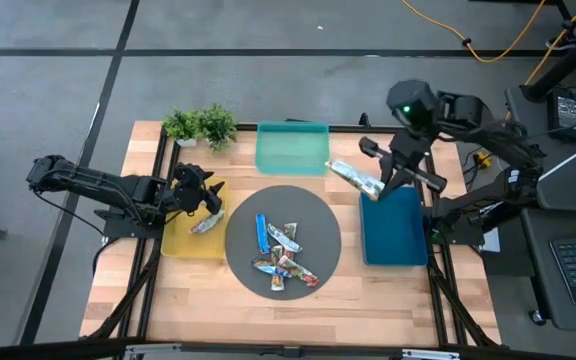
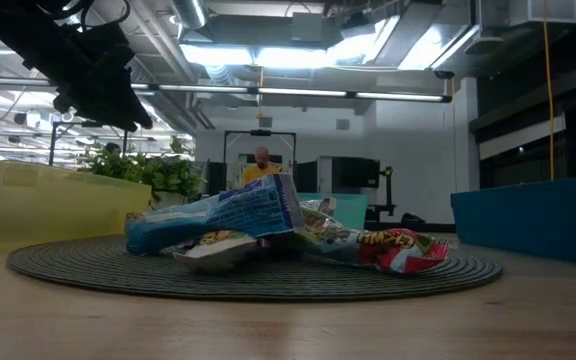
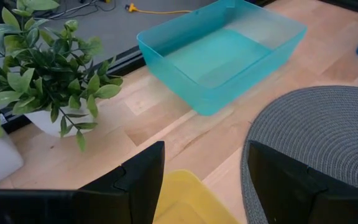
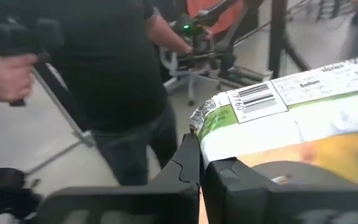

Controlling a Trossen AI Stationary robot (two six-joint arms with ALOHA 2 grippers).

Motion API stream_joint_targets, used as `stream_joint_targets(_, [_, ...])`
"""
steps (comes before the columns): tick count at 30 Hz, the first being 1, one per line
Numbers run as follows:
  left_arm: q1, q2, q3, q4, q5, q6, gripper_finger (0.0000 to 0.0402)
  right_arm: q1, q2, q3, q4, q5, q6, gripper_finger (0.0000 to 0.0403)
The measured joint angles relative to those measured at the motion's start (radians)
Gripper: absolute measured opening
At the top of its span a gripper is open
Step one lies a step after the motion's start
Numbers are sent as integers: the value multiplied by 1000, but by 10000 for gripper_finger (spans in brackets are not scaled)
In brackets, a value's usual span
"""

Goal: Pick and place Granola Bars by type
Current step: Put the yellow granola bar into the blue bin

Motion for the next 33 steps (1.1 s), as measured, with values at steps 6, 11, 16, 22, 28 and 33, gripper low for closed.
stream_joint_targets(6, [0,0,0,0,1,-1,218,-78,-75,-180,3,-6,13,2])
stream_joint_targets(11, [0,0,0,0,2,-8,218,-142,-180,-364,133,132,178,2])
stream_joint_targets(16, [0,0,0,0,6,-11,218,-165,-310,-528,222,373,363,2])
stream_joint_targets(22, [0,0,0,0,11,-10,218,-164,-479,-706,376,495,554,2])
stream_joint_targets(28, [0,0,0,0,18,-10,218,-161,-610,-863,415,695,781,2])
stream_joint_targets(33, [0,0,0,0,18,-10,218,-124,-670,-976,414,830,952,2])
